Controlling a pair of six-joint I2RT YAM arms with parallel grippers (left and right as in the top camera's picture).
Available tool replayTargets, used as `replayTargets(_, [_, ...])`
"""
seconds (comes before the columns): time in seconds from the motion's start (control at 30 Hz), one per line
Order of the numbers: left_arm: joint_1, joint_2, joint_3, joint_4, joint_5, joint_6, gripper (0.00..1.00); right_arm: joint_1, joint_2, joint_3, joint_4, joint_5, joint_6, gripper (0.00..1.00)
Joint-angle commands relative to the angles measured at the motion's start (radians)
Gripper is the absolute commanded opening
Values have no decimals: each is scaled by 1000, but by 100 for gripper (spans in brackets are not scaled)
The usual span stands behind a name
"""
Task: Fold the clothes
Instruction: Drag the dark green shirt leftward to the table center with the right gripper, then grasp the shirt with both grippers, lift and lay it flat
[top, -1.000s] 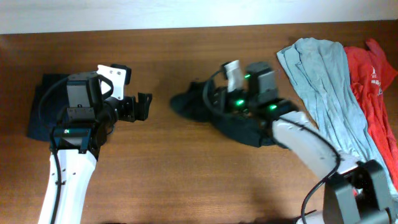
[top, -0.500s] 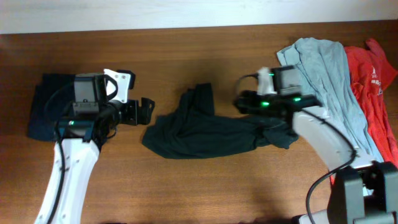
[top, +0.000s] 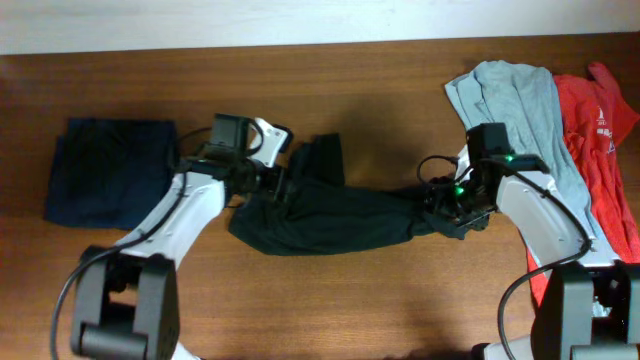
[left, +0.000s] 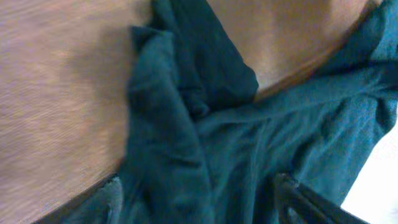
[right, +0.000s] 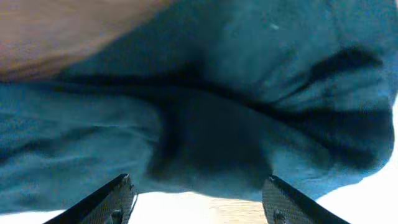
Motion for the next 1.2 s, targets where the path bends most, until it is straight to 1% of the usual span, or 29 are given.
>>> replayTargets(0.0, [-10,64,16,21,-23,39,64,8,-8,-47,77,92,31,69])
replayTargets(0.03, [-10,74,16,25,-29,39,61,8,-9,-56,99,92,31,67])
replayTargets(0.07, [-10,95,16,28,-38,39,47,8,-9,-83,154,89,31,47])
replayTargets(0.1, [-10,102,16,27,-38,39,27,9,-9,-85,168,89,30,22])
replayTargets(0.13, [-10,102,16,24,-38,39,12,8,-9,-84,182,89,29,10])
replayTargets(0.17, [-8,101,17,23,-38,39,3,5,-10,-81,194,89,23,4])
replayTargets(0.2, [-5,97,17,21,-39,39,0,-2,-10,-72,201,90,23,4])
replayTargets(0.37, [63,37,18,-22,-41,27,1,-70,-47,49,155,89,23,4])
replayTargets(0.53, [196,-105,18,-111,-42,27,1,-120,-106,160,151,86,-16,4])
replayTargets(0.67, [262,-219,18,-118,-40,4,0,-119,-113,190,154,84,-30,4])
replayTargets(0.8, [276,-320,18,-121,-37,4,0,-119,-109,190,129,84,-30,4])
replayTargets(0.97, [275,-352,18,-168,-37,4,0,-119,-109,190,113,84,-30,4])
replayTargets(1.1, [275,-387,18,-185,-37,-13,1,-119,-111,190,87,26,-31,4])
replayTargets(1.17, [275,-422,18,-225,-37,-23,1,-119,-111,190,64,19,-31,4])
